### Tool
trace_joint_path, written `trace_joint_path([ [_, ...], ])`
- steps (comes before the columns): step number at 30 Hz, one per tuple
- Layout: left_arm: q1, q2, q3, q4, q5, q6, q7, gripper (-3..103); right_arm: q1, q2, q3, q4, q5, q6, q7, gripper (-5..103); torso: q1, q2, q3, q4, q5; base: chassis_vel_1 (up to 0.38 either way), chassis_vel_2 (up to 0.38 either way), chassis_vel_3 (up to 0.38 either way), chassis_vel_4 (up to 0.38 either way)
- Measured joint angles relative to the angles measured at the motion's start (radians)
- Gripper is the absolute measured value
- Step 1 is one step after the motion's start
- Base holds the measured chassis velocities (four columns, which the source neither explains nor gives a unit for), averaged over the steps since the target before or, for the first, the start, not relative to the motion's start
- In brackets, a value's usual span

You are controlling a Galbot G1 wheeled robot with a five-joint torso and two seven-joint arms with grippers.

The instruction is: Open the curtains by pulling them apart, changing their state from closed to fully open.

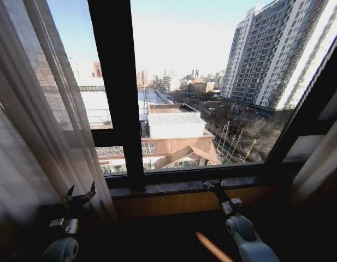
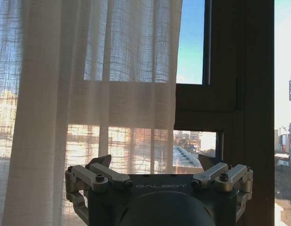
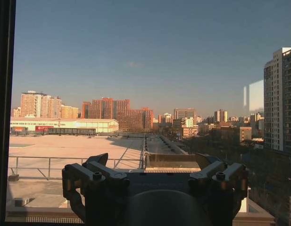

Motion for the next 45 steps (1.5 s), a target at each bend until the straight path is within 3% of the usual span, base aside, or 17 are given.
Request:
trace_joint_path([
  [45,0.0,0.0,0.0,0.0,0.0,0.0,0.0,100,0.0,0.0,0.0,0.0,0.0,0.0,0.0,100,0.0,0.0,0.0,0.0001,-0.0001,0.011,0.009,-0.01,-0.009],
])
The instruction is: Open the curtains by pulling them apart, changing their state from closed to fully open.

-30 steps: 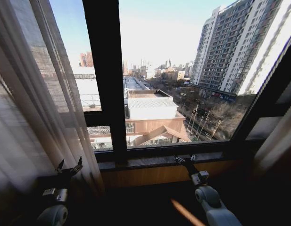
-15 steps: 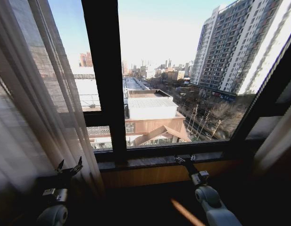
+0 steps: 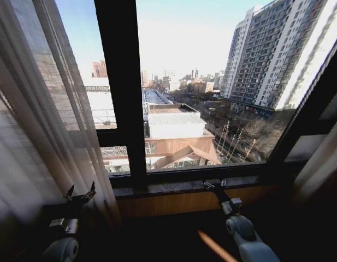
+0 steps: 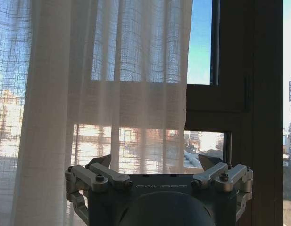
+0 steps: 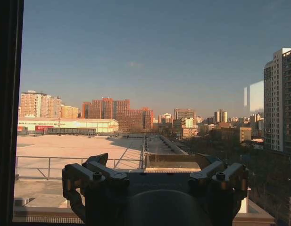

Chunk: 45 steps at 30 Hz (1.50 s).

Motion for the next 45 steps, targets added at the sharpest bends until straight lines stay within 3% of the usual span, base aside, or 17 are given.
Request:
trace_joint_path([
  [45,0.0,0.0,0.0,0.0,0.0,0.0,0.0,100,0.0,0.0,0.0,0.0,0.0,0.0,0.0,100,0.0,0.0,0.0,0.0,0.0,0.0,0.0,0.0,0.0],
])
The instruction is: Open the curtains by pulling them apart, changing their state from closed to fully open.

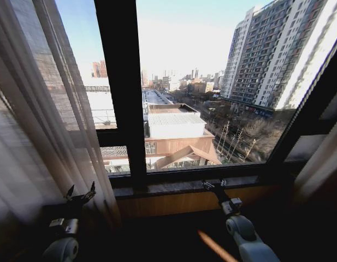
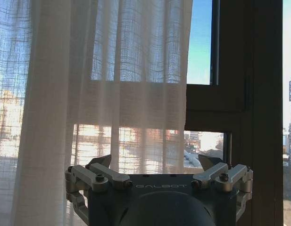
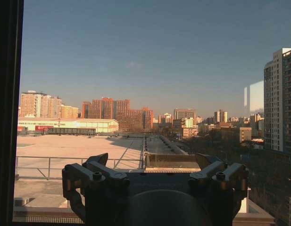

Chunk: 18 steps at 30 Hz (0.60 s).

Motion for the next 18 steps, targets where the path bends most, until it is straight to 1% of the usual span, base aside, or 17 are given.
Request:
trace_joint_path([
  [18,0.0,0.0,0.0,0.0,0.0,0.0,0.0,100,0.0,0.0,0.0,0.0,0.0,0.0,0.0,100,0.0,0.0,0.0,0.0,0.0,0.0,0.0,0.0,0.0],
])
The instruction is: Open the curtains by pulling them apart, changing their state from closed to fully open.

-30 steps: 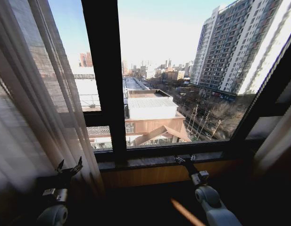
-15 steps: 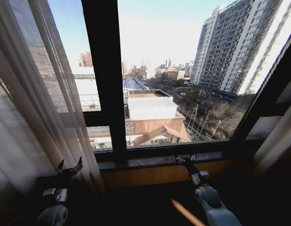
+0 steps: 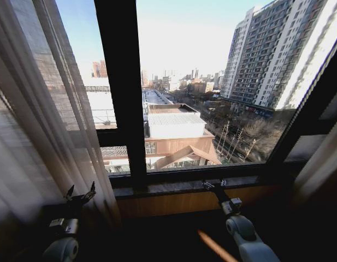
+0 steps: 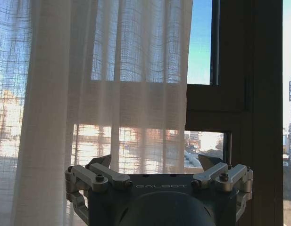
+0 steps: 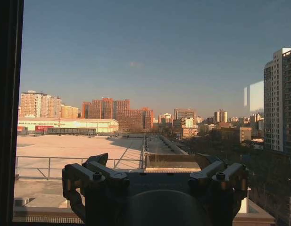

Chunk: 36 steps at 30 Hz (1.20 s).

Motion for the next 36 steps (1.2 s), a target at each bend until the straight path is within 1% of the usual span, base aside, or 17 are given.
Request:
trace_joint_path([
  [36,0.0,0.0,0.0,0.0,0.0,0.0,0.0,100,0.0,0.0,0.0,0.0,0.0,0.0,0.0,100,0.0,0.0,0.0,0.0,0.0,0.0,0.0,0.0,0.0],
])
